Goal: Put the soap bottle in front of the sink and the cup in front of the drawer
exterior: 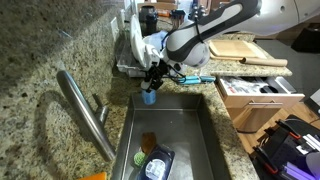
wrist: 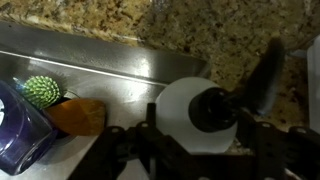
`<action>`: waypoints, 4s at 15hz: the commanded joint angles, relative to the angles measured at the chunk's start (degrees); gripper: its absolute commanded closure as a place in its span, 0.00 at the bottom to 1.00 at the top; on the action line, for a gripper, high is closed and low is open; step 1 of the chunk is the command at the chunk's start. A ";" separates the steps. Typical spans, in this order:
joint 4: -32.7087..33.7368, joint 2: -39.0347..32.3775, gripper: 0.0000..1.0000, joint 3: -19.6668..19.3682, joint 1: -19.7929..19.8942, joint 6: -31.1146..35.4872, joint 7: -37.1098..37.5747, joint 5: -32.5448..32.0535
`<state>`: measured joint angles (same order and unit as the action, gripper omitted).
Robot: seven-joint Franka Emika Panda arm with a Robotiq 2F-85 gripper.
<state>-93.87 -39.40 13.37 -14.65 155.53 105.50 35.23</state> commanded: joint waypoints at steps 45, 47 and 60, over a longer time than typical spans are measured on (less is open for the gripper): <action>-49.76 18.19 0.56 -83.67 -90.22 29.81 43.73 9.49; -49.71 16.48 0.56 -86.45 -92.12 29.43 43.74 15.29; -52.45 3.30 0.31 -97.65 -101.65 12.32 43.77 35.97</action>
<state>-146.31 -36.21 -84.29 -116.31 167.80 149.27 71.23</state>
